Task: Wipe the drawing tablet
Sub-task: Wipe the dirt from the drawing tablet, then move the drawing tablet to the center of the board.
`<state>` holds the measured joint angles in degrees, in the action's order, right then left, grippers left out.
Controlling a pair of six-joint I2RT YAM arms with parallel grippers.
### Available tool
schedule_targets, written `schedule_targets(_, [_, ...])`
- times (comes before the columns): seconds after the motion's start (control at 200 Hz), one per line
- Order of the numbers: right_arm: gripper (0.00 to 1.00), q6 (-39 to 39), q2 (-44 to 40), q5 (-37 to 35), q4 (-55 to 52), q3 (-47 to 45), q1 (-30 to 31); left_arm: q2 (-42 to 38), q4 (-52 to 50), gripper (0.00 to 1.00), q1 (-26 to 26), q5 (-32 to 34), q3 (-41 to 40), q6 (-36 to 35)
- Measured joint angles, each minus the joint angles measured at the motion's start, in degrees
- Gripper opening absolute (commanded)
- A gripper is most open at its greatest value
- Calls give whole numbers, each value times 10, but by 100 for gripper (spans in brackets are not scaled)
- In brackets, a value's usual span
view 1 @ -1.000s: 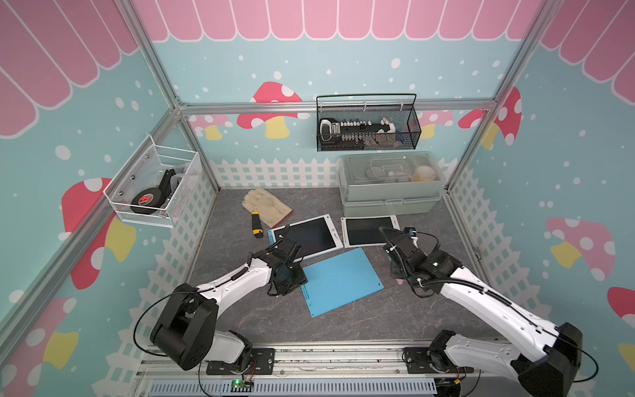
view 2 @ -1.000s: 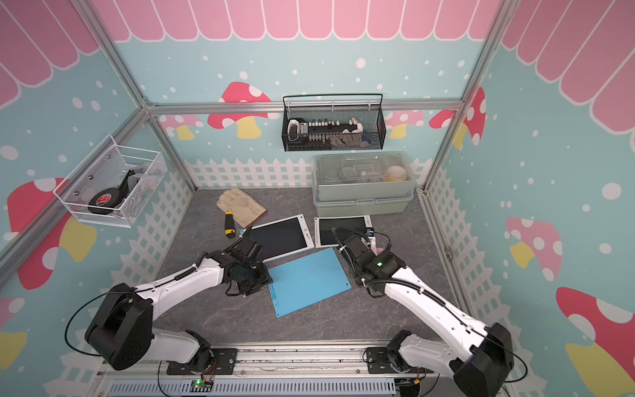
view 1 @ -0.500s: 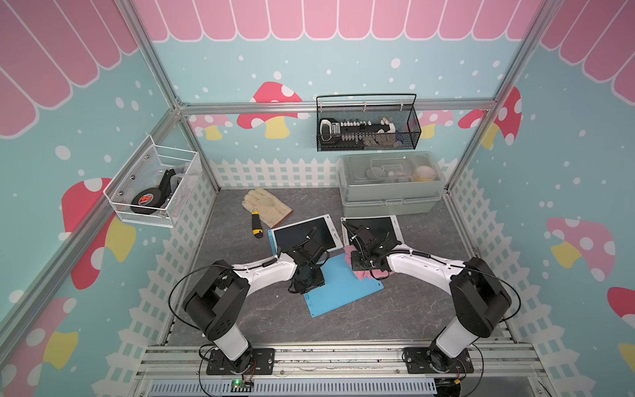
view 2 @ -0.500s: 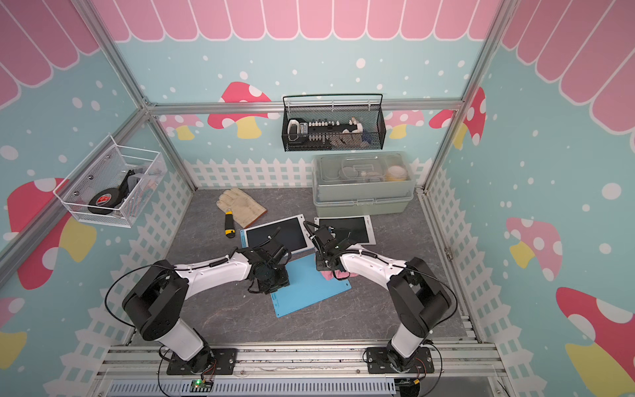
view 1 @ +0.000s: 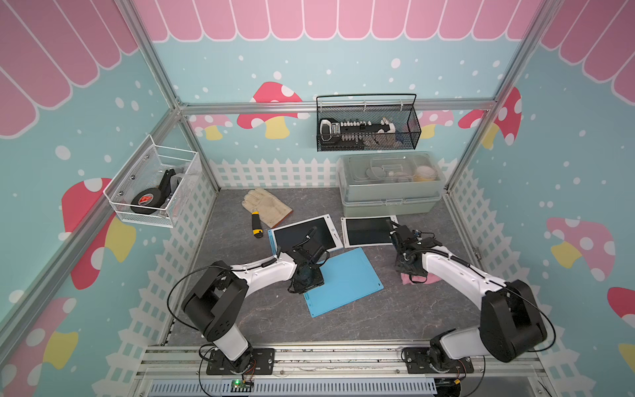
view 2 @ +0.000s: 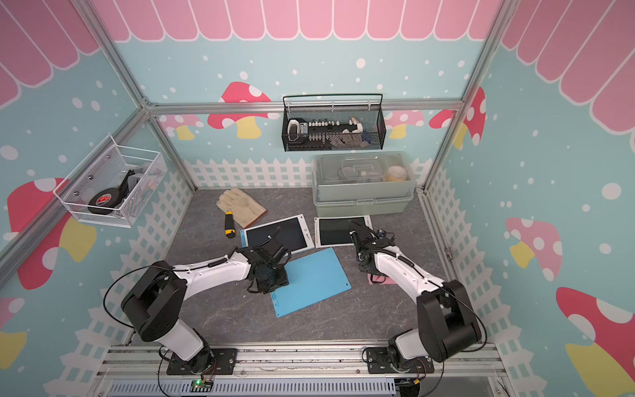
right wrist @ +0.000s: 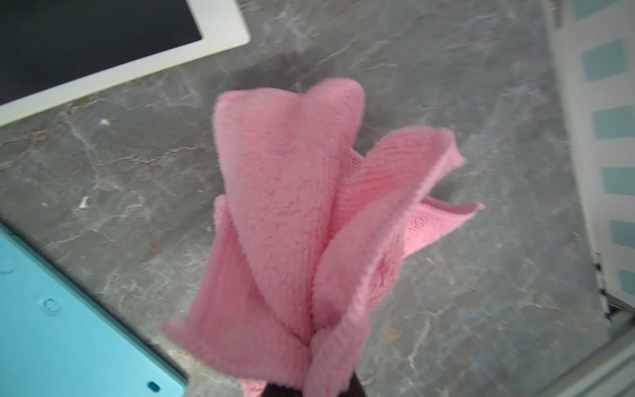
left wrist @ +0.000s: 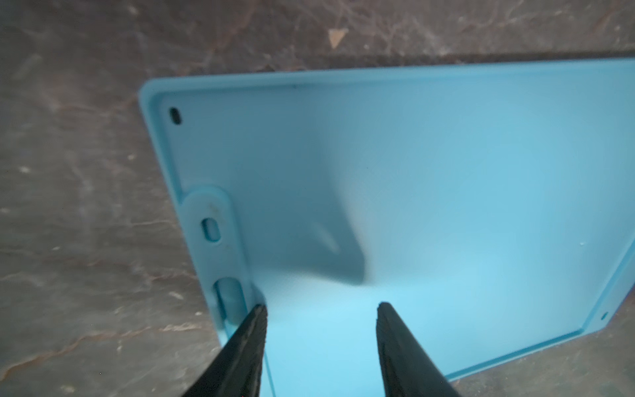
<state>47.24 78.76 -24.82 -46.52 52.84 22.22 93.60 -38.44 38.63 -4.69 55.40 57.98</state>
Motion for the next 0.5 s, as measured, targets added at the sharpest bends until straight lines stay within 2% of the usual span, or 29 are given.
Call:
schedule_targets(0.14, [0,-5,-99,-10,-24,3,1,-64,-26,55,-21,2,14,-8])
schedule_targets(0.31, [0,-38,-149,6,-34,31,5,-152,-33,53,-94,-10,-21,-28])
schedule_targets(0.385, [0,-60,-158,35,-28,44,5,-160,-30,54,-115,-25,-56,-37])
schedule_targets(0.5, [0,-85,-162,82,-18,62,7,-151,-8,55,-116,-51,-103,-49])
